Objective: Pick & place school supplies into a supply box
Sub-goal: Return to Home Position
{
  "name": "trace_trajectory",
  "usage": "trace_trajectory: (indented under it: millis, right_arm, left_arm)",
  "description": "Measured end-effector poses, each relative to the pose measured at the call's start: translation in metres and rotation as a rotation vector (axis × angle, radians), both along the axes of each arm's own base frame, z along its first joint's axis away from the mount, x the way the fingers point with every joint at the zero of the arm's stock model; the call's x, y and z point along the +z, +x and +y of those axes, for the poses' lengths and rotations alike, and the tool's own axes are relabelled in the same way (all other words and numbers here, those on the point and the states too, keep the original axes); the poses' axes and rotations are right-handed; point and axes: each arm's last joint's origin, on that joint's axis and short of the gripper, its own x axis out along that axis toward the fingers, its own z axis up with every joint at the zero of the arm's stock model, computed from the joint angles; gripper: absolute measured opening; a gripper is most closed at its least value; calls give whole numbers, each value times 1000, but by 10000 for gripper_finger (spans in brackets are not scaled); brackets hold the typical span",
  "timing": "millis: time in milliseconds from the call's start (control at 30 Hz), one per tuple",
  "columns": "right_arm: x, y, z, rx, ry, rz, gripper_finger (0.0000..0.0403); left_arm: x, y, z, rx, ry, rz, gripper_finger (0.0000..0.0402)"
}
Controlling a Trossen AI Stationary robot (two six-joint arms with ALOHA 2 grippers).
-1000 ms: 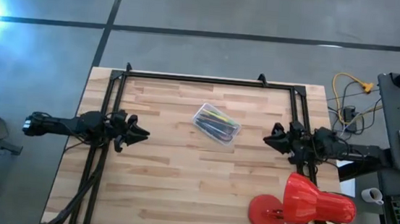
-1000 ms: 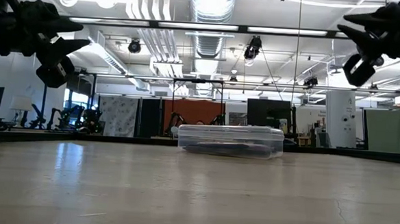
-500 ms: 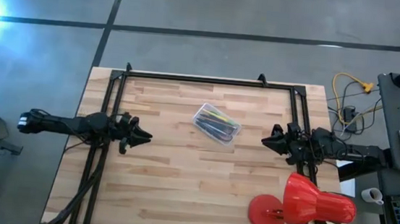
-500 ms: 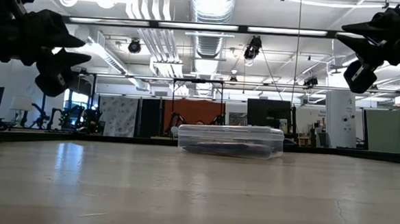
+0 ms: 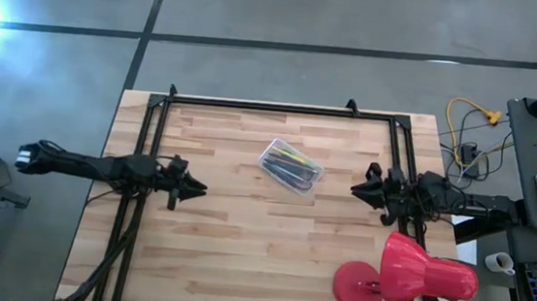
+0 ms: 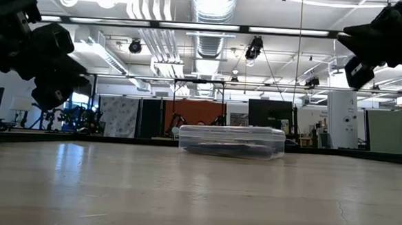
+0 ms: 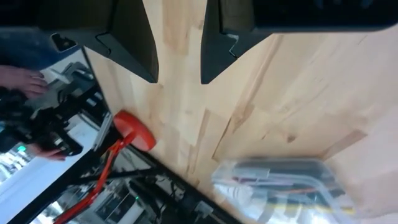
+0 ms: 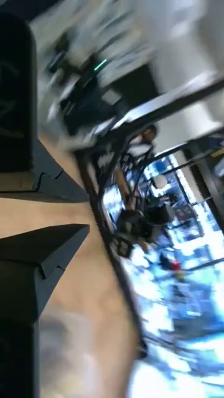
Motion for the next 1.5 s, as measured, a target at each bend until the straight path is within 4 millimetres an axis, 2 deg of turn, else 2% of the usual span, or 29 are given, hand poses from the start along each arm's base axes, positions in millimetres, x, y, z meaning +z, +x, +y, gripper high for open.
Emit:
trace_trajectory:
  millis: [133, 267, 600, 1500]
  right_arm:
    - [1, 0, 0, -50, -378, -40, 59]
    - [-1, 0, 1, -69, -573, -42, 59]
    - [-2, 0, 1, -52, -469, -20, 59]
    - [-4, 3, 1, -45, -477, 11, 59]
  left_arm:
    - [-4, 2, 0, 0, 2, 43, 104]
    - [-8, 3, 0, 0, 3, 81, 104]
    - [-15, 5, 0, 0, 6, 154, 104]
    - [-18, 5, 0, 0, 8, 190, 104]
